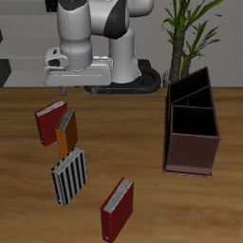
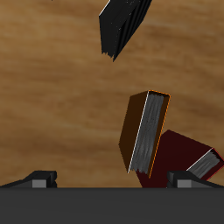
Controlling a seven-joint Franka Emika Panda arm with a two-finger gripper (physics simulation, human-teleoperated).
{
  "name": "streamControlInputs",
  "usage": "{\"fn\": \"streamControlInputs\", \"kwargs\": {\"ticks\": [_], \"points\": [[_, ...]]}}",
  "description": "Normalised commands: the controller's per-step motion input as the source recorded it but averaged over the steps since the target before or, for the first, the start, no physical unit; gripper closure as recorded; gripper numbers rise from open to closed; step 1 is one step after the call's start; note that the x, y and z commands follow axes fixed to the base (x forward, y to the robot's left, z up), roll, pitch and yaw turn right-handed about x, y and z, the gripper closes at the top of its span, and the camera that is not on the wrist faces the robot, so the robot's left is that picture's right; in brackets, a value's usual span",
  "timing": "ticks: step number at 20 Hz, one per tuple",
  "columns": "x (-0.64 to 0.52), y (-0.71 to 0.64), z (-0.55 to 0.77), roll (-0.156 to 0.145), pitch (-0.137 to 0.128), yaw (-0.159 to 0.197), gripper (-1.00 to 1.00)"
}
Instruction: Place the orange book into the left desk caddy's right compartment
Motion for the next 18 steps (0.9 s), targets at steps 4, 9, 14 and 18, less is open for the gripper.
{"fn": "streamControlInputs", "kwargs": {"ticks": [4,9,14,18], "points": [[0.08,-0.2,-0.1,0.034,-0.008,0.029,-1.0],[-0.01,-0.11,0.0,-0.011,-0.032,0.007,-1.0],[-0.01,-0.2,-0.02,-0.024,-0.001,-0.022,-1.0],[0.09,-0.09,-0.08,0.052,-0.001,0.033,-1.0]]}}
